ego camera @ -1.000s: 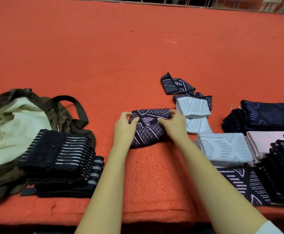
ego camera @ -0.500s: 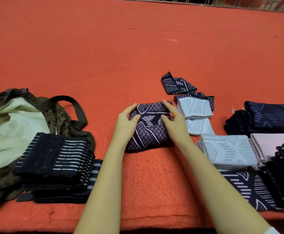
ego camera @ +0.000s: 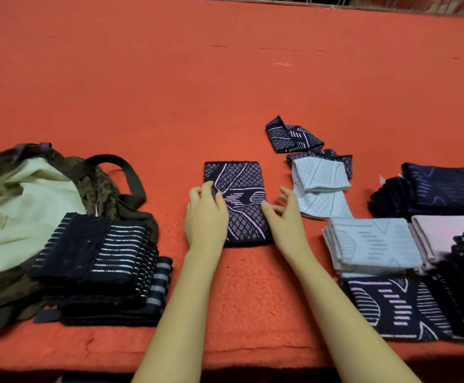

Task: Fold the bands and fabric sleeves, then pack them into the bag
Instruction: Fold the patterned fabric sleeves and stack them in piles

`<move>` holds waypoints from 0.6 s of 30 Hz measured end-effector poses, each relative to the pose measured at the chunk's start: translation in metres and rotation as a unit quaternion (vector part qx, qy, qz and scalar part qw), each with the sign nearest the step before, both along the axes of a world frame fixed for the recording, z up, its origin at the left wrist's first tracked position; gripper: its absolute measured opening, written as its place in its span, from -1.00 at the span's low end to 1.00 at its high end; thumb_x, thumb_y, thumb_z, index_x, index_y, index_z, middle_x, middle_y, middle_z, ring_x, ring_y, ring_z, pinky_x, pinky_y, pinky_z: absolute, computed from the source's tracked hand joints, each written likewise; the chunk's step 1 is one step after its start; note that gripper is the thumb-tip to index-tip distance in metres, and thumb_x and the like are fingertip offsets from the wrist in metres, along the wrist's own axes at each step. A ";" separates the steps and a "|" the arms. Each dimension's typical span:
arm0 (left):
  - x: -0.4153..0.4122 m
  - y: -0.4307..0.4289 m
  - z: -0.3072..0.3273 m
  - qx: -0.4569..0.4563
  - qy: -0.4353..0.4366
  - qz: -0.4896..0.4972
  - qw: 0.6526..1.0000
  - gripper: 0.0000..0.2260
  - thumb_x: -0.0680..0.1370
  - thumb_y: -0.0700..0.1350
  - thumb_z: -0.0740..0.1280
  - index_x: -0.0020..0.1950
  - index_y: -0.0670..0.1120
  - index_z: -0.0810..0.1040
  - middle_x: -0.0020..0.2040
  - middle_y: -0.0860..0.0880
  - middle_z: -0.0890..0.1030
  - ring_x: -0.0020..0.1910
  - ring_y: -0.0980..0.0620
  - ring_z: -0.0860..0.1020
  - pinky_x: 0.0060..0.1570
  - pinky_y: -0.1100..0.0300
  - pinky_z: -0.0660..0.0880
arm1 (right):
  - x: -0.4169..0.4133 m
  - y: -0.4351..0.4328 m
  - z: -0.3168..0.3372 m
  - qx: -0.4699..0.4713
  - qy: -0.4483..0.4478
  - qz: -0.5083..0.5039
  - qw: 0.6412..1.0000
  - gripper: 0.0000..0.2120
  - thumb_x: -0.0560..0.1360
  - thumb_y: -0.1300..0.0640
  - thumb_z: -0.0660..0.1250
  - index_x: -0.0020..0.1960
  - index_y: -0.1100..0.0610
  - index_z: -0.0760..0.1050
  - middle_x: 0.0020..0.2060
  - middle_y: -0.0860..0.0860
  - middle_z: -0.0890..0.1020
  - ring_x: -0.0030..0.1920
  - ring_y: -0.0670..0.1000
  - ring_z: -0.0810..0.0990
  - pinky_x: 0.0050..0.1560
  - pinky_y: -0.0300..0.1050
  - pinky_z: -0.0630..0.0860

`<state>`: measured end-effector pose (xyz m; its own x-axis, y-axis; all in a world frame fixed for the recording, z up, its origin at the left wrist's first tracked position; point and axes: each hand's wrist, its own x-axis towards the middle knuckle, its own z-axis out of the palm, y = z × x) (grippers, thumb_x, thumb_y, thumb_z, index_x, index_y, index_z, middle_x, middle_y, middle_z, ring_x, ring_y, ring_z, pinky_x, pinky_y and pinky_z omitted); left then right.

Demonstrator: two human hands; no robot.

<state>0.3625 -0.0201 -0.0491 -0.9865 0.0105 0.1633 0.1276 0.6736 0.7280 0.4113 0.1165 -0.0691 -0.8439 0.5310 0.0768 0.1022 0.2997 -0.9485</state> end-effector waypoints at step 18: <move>0.039 -0.021 -0.020 0.171 0.109 -0.083 0.976 -0.84 0.53 -0.24 0.29 0.06 -0.08 0.60 0.07 0.01 0.46 -0.06 0.08 0.48 0.02 0.15 0.47 | 0.036 -0.013 -0.001 0.001 0.098 0.021 0.995 -0.68 0.51 0.28 0.29 0.21 0.01 0.48 0.14 0.00 0.52 -0.47 0.04 0.59 -0.51 -0.27 0.44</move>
<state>0.4018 -0.0407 -0.0693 -0.9169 0.0763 0.3917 0.3922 0.3532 0.8494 0.4474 0.1035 -0.0700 -0.8338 0.4958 0.2427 -0.0970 0.3013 -0.9486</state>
